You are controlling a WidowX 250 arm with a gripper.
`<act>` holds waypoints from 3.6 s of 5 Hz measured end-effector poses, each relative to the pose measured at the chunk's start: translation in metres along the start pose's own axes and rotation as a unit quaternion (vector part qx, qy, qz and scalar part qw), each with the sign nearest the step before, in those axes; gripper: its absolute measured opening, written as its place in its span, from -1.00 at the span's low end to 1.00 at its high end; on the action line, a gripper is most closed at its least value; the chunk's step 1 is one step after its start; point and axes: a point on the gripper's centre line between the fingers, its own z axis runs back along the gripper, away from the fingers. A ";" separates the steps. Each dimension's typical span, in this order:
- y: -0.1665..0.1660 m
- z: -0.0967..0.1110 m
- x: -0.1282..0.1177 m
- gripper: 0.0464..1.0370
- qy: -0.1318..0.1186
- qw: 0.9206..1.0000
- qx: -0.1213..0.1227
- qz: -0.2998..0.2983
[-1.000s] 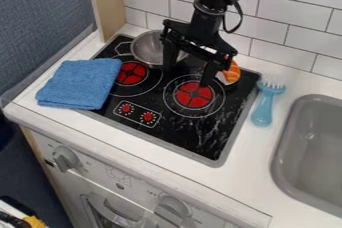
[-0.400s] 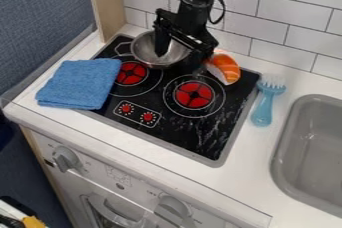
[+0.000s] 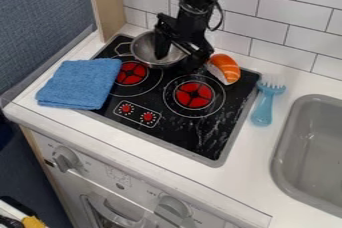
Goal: Moved the silver pot on top of the blue cloth
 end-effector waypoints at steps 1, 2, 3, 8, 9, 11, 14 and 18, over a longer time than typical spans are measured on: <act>0.006 -0.003 0.000 0.57 -0.002 1.000 0.005 0.007; 0.010 -0.003 0.001 -0.05 -0.007 1.000 0.014 0.018; 0.014 -0.003 0.001 -0.59 -0.007 1.000 0.021 0.019; 0.039 0.029 -0.014 -0.94 0.063 0.988 0.115 0.081; 0.042 0.010 -0.033 -0.94 0.088 0.982 0.110 0.126; 0.069 -0.010 -0.084 -0.94 0.137 0.961 0.057 0.232; 0.081 -0.025 -0.104 -0.94 0.154 0.948 0.041 0.274; 0.061 -0.020 -0.090 -0.88 0.141 0.951 0.042 0.271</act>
